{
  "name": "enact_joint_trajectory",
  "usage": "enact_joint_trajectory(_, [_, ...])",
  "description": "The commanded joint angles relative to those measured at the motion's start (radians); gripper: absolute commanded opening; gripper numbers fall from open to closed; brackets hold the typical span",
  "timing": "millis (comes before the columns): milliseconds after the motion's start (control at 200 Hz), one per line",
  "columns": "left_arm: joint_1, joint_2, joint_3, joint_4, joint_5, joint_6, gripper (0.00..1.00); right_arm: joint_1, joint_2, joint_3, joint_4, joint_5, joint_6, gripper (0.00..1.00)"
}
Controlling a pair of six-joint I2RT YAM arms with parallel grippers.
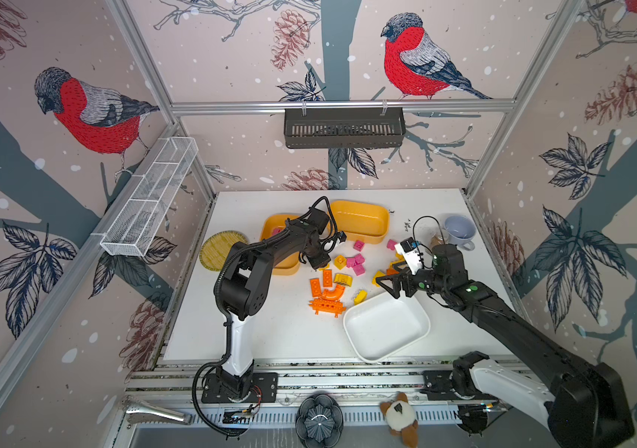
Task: Sort the legos into containers by color
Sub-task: 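Move the left gripper back to the pile and grasp a yellow brick, then carry the yellow brick with the left gripper and drop it into the larger tub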
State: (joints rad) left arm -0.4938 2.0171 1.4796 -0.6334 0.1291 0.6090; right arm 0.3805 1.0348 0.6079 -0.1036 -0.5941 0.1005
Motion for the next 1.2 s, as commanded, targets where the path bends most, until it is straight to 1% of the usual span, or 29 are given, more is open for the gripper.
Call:
enact_joint_trajectory(0, [0.003, 0.018, 0.021, -0.003, 0.015, 0.009, 0.46, 0.000, 0.009, 0.004, 0.010, 0.004, -0.015, 0.99])
enact_joint_trajectory(135, [0.004, 0.040, 0.031, -0.006, 0.009, 0.001, 0.46, 0.001, 0.009, 0.004, 0.005, 0.000, -0.018, 0.99])
enact_joint_trajectory(200, [0.008, 0.045, 0.035, -0.001, 0.010, -0.002, 0.39, -0.002, 0.008, 0.003, 0.001, 0.000, -0.024, 1.00])
enact_joint_trajectory(260, [0.011, 0.056, 0.046, -0.006, 0.014, -0.009, 0.37, -0.004, 0.011, 0.004, -0.003, -0.001, -0.028, 1.00])
enact_joint_trajectory(320, [0.011, 0.072, 0.059, -0.019, 0.014, -0.015, 0.36, -0.008, 0.012, 0.004, -0.004, -0.004, -0.033, 1.00])
enact_joint_trajectory(395, [0.011, 0.084, 0.076, -0.032, 0.020, -0.026, 0.29, -0.012, 0.013, 0.006, -0.004, -0.008, -0.036, 0.99])
enact_joint_trajectory(580, [0.012, 0.046, 0.117, -0.046, 0.072, -0.082, 0.26, -0.035, 0.019, 0.014, -0.007, -0.022, -0.050, 0.99])
enact_joint_trajectory(720, [0.014, -0.013, 0.166, -0.056, 0.122, -0.165, 0.27, -0.060, 0.028, 0.038, -0.009, -0.032, -0.061, 0.99])
enact_joint_trajectory(811, [0.014, -0.036, 0.200, -0.005, 0.145, -0.241, 0.27, -0.078, 0.039, 0.052, 0.001, -0.045, -0.062, 0.99])
enact_joint_trajectory(876, [0.015, -0.030, 0.234, 0.050, 0.124, -0.316, 0.28, -0.084, 0.050, 0.063, 0.012, -0.051, -0.062, 1.00])
enact_joint_trajectory(1026, [0.018, 0.049, 0.335, 0.153, 0.085, -0.450, 0.28, -0.094, 0.080, 0.085, 0.043, -0.059, -0.053, 1.00])
enact_joint_trajectory(1196, [0.017, 0.167, 0.449, 0.242, -0.004, -0.565, 0.27, -0.097, 0.121, 0.111, 0.071, -0.062, -0.045, 1.00])
